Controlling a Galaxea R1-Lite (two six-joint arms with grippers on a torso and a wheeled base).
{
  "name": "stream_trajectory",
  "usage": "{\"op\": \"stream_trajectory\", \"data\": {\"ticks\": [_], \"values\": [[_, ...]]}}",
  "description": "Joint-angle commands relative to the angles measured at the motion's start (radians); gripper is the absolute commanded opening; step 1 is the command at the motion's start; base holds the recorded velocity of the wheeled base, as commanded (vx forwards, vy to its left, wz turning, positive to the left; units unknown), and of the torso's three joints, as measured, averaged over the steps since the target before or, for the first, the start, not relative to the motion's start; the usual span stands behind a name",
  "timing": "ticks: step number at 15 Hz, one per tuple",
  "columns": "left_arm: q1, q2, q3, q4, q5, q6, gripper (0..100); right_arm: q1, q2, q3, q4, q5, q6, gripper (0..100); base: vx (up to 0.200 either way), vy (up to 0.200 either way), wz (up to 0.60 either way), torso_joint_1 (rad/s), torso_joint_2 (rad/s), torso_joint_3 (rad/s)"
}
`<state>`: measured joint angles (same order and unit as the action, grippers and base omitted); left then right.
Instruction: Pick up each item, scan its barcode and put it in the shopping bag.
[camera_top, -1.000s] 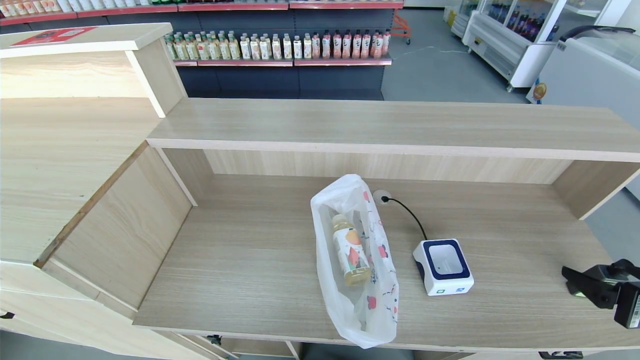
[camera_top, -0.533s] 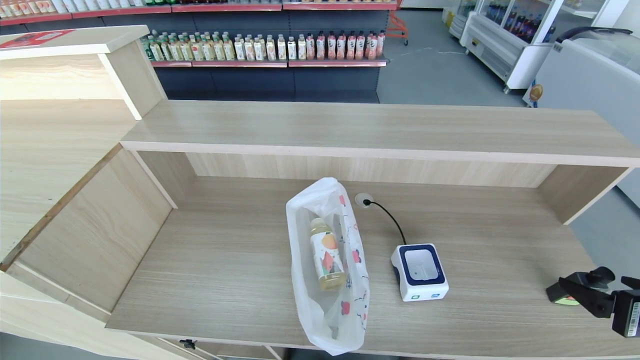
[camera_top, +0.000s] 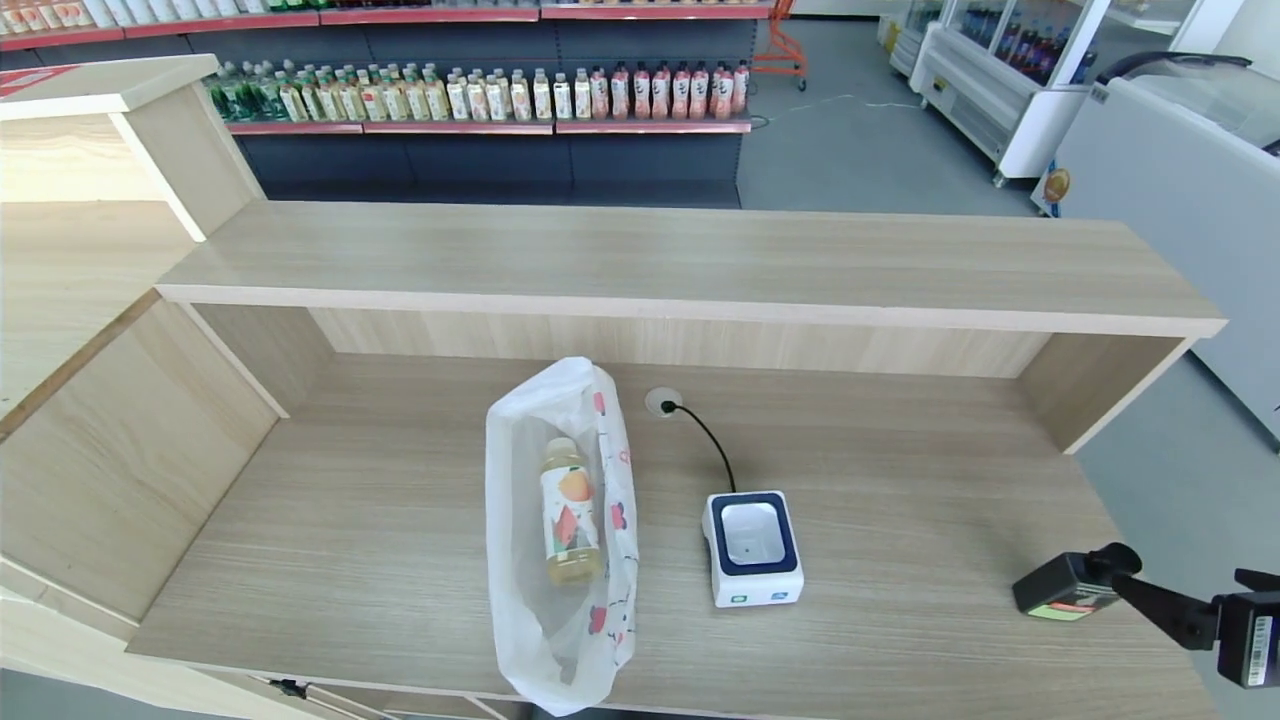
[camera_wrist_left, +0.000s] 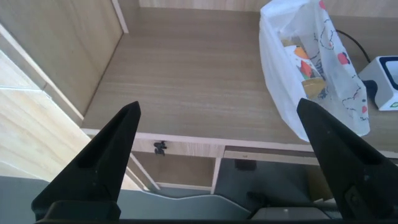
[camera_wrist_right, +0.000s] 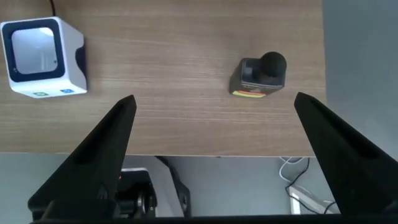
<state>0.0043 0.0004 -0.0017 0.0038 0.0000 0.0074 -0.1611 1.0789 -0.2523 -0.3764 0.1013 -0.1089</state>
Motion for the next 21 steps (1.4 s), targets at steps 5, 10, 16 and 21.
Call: {"op": "stream_trajectory", "data": {"ticks": [5, 10, 16, 21], "values": [[0.0, 0.0, 0.0, 0.001, 0.0, -0.001, 100, -0.011, 0.073, -0.028, 0.074, -0.012, -0.212, 100, 0.0, -0.2, 0.0, 0.0, 0.0, 0.002], [0.0, 0.0, 0.0, -0.001, 0.0, -0.007, 100, -0.037, 0.145, -0.07, 0.076, -0.045, -0.376, 100, 0.0, -0.04, 0.0, 0.0, 0.0, 0.0], [0.0, 0.0, 0.0, -0.001, -0.002, -0.007, 100, -0.038, 0.105, -0.059, 0.197, -0.149, -0.541, 100, 0.0, 0.0, 0.0, 0.0, 0.0, 0.0], [0.0, 0.0, 0.0, -0.001, -0.002, -0.007, 100, -0.023, 0.173, -0.059, 0.221, -0.199, -0.676, 100, 0.0, 0.0, 0.0, 0.0, 0.0, 0.0]]}}
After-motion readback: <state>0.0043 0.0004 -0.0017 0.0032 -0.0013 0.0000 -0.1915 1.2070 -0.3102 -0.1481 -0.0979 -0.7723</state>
